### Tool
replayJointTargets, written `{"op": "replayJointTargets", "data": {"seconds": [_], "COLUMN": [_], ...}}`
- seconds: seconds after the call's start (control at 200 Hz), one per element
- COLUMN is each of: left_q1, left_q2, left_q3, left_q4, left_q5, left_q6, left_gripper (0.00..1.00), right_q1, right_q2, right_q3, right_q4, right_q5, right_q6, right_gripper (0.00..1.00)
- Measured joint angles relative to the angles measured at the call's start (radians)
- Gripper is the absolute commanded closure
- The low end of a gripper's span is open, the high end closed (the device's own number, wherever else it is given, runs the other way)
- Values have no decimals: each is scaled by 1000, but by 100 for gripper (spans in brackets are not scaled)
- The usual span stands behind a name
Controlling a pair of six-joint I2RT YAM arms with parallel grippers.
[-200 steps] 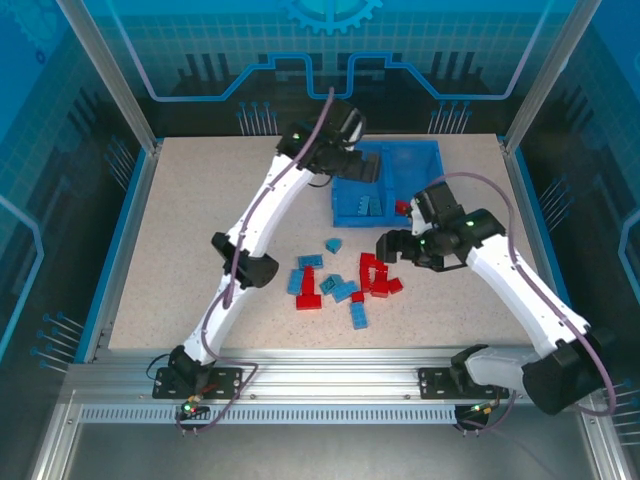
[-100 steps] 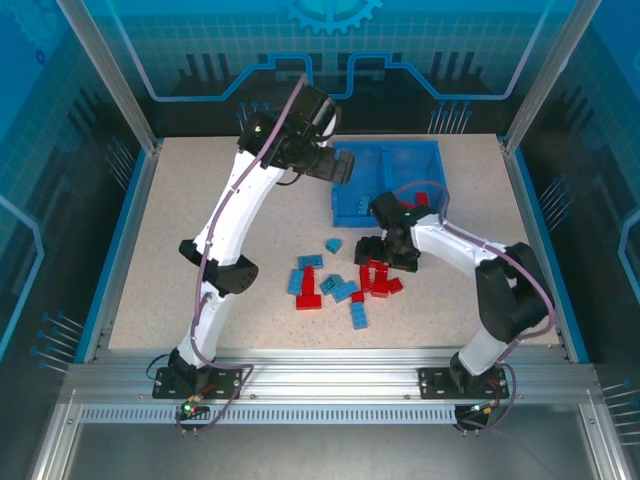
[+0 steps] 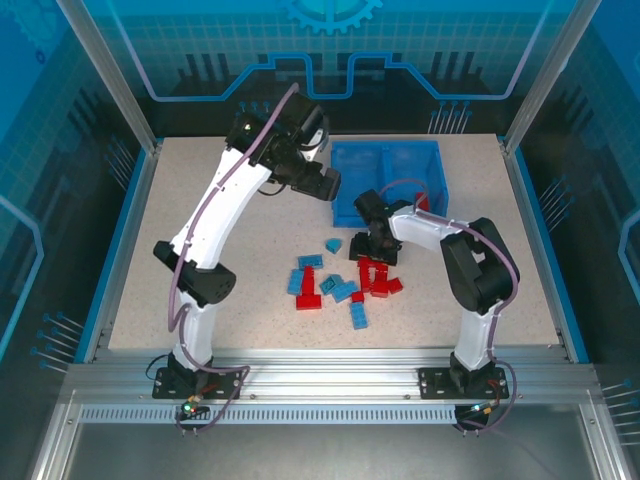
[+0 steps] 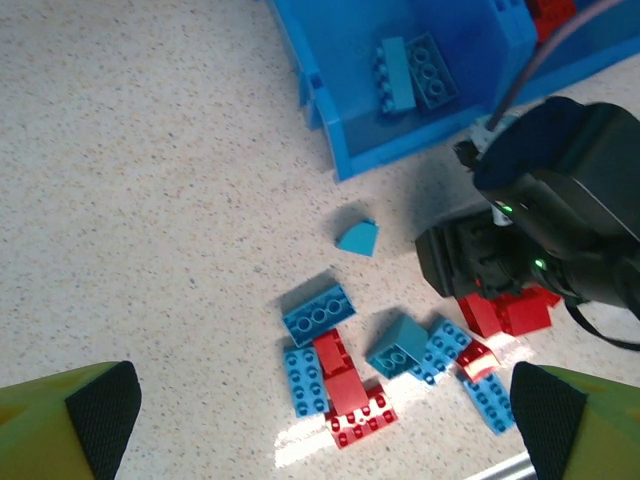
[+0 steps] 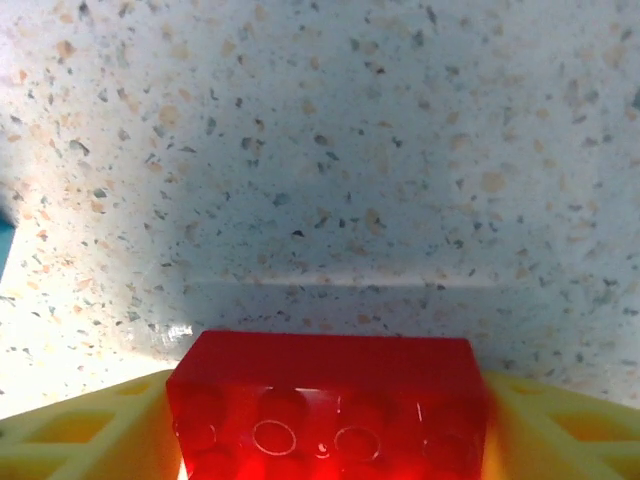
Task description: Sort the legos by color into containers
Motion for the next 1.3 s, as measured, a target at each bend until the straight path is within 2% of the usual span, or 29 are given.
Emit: {"op": "replayJointTargets", "data": {"seconds": [0.115, 0.215, 0.325, 0.435, 0.6, 0.715, 0.805, 0.9, 1.03, 1.301], "left_q1": [0, 5, 13, 17, 18, 18, 16, 12, 2, -9], "left_q2": [-105, -209, -288, -350, -446, -512, -556, -587, -613, -646], "left_q3": [-228, -464, -648, -778, -941, -1028, -1082, -1123, -1173, -1221], "left_q4": [111, 231, 344, 465, 648, 747, 809, 852, 898, 919], "left_q5": [53, 108, 158, 202, 266, 295, 306, 309, 309, 298], "left_q6": [0, -5, -13, -30, -37, -37, -38, -43, -65, -102], "left_gripper": [1, 1, 1, 1, 1, 1, 1, 1, 1, 1], "right_q1": [0, 1, 0, -2, -34, -112, -203, -291, -368, -398], "right_q2": [2, 2, -11, -76, -254, -359, -379, -334, -174, 167], "right_q3": [10, 11, 11, 12, 52, 113, 162, 221, 326, 590], "right_q4": [-3, -2, -12, -37, -93, -109, -107, -108, -104, -170], "right_q5": [4, 3, 2, 1, 11, 34, 53, 61, 51, 13], "right_q6": [-5, -17, -42, -68, -114, -141, -159, -166, -154, -52], "right_gripper": [49, 53, 56, 57, 57, 57, 57, 57, 57, 49]}}
